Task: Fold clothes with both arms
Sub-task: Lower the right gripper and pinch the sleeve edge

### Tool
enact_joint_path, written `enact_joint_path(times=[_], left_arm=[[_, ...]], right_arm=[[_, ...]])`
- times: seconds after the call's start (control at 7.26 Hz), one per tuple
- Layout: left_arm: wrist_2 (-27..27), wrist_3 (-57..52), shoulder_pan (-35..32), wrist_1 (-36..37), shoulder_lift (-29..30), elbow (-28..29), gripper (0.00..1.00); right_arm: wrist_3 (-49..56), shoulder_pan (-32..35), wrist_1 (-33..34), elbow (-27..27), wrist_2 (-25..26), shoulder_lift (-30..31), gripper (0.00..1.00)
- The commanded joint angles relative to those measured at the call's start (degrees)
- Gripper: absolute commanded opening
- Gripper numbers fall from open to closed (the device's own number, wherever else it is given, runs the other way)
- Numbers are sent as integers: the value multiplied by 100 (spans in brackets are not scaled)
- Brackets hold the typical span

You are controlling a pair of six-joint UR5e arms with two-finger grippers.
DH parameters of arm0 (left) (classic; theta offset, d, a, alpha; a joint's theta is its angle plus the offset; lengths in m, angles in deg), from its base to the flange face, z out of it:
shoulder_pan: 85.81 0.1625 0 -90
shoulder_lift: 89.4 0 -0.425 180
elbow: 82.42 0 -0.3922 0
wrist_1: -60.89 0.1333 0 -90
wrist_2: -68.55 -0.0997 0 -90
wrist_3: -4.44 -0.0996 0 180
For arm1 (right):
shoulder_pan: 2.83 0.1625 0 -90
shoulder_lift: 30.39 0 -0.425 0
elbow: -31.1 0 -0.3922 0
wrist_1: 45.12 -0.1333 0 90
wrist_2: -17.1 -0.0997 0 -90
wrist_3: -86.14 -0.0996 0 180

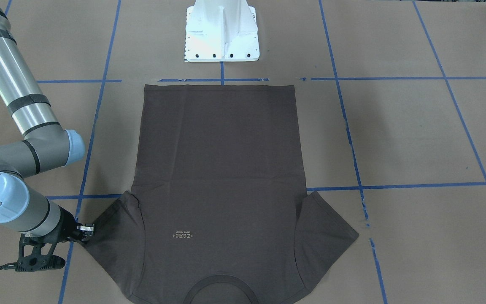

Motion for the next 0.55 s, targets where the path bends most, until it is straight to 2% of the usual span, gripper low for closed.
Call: enact_joint_path(times=[0.0,0.14,0.41], left_arm=[[2,1,0,0,4,1,100],[-7,1,0,0,4,1,100],[-7,1,0,-9,13,1,100]], right_arm=[[0,0,7,-1,1,5,83],[0,0,7,8,1,5,99],[0,0,25,16,1,14,100]])
